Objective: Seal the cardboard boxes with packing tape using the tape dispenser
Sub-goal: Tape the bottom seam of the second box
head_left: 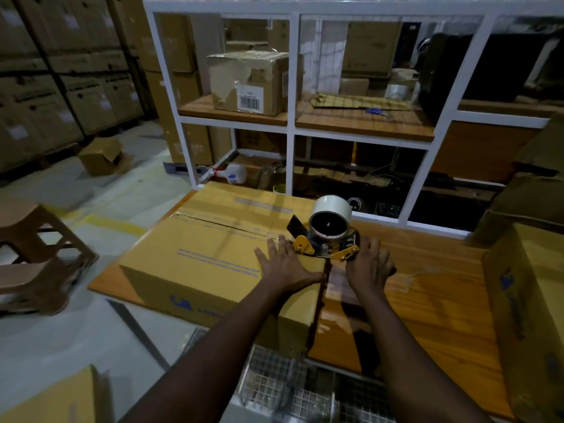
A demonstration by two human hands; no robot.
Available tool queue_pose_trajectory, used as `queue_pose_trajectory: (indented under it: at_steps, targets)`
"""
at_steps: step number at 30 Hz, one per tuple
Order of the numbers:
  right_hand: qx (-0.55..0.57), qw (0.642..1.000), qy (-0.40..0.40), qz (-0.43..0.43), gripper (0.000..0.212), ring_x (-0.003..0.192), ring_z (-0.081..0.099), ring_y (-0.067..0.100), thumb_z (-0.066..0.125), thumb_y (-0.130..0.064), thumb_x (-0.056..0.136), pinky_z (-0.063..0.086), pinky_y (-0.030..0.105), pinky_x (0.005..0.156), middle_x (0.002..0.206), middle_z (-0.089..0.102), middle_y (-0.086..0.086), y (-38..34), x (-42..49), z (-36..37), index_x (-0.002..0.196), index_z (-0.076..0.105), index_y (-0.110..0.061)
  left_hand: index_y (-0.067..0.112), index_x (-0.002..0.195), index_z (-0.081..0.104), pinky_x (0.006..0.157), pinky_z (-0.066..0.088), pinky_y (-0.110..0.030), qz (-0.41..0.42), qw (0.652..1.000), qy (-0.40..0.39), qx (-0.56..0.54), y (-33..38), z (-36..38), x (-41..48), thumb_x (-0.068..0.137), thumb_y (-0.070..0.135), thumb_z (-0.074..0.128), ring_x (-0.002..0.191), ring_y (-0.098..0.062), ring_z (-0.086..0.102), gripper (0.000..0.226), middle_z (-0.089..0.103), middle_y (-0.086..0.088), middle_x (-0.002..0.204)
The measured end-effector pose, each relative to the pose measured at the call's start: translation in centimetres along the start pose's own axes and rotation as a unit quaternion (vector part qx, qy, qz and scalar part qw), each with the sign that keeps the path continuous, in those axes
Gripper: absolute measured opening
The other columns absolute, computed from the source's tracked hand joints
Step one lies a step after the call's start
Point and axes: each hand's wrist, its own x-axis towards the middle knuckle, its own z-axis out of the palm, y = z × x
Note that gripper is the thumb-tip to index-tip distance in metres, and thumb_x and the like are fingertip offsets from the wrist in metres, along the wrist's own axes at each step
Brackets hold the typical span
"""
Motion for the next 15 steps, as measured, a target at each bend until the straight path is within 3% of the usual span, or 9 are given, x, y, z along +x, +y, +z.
queue_pose_trajectory:
  at_steps: [5,15]
  targets:
    - [0.005,1.0,-0.011,-0.018,0.054,0.108,0.043,0.032,0.066,-0.021,0.084,0.032,0.043,0.088,0.13,0.046,0.009,-2.6,-1.1,1.0,0.133,0.043,-0.018,0.009,0.157,0.0,0.113,-0.005,-0.067,0.017,0.999,0.013,0.023,-3.7,-0.7,0.7,0.051,0.101,0.014,0.15,-0.034,-0.012,0.141,-0.012,-0.008,0.165]
    - [0.018,1.0,-0.004,0.016,0.058,0.11,0.042,0.035,0.069,-0.014,0.08,0.033,0.046,0.091,0.125,0.047,0.012,2.1,-1.7,0.6,0.132,0.045,-0.015,0.015,0.157,-0.003,0.112,-0.003,-0.068,0.061,0.996,0.008,0.062,-4.4,-0.8,2.0,0.068,0.091,0.029,0.15,-0.035,-0.013,0.121,-0.017,-0.006,0.164]
